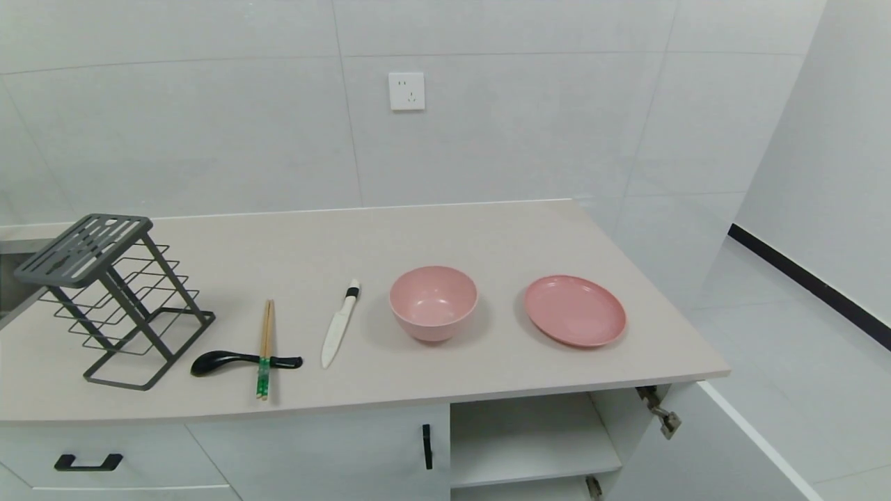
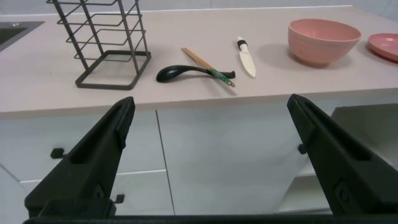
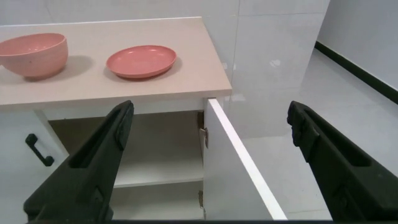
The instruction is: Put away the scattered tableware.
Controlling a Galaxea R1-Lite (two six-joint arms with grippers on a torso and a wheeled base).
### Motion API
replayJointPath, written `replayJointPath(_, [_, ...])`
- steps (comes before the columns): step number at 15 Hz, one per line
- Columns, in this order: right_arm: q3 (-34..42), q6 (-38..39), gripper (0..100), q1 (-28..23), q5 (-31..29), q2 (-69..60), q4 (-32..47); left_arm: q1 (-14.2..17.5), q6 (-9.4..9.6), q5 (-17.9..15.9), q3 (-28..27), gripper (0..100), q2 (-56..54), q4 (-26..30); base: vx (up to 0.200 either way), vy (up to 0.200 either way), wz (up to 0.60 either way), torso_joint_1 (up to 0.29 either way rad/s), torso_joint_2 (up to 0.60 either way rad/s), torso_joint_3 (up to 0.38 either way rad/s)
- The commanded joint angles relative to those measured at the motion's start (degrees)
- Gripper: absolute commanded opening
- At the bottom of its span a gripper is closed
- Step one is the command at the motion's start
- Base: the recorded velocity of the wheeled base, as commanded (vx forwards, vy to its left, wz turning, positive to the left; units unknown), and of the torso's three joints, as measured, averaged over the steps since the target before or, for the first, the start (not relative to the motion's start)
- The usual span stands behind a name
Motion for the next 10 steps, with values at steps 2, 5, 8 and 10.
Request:
replayJointPath(2, [-0.01, 0.00, 100, 0.01, 0.02, -0.02, -0.07, 0.00, 0.08, -0.02, 0.00, 100, 0.07, -0.01, 0.000, 0.000, 0.00, 0.000, 0.00, 0.000])
replayJointPath(5, [-0.01, 0.00, 100, 0.01, 0.02, -0.02, 0.02, 0.00, 0.08, -0.02, 0.00, 100, 0.07, -0.10, 0.067, 0.067, 0.00, 0.002, 0.00, 0.001])
replayJointPath(8, [-0.01, 0.09, 100, 0.01, 0.02, -0.02, -0.07, 0.09, 0.00, -0.02, 0.00, 100, 0.07, -0.10, 0.067, 0.067, 0.00, 0.001, 0.00, 0.001])
replayJointPath(10, [-0.01, 0.00, 100, 0.01, 0.02, -0.02, 0.02, 0.00, 0.00, -0.02, 0.00, 100, 0.07, -0.10, 0.000, 0.000, 0.00, 0.000, 0.00, 0.000])
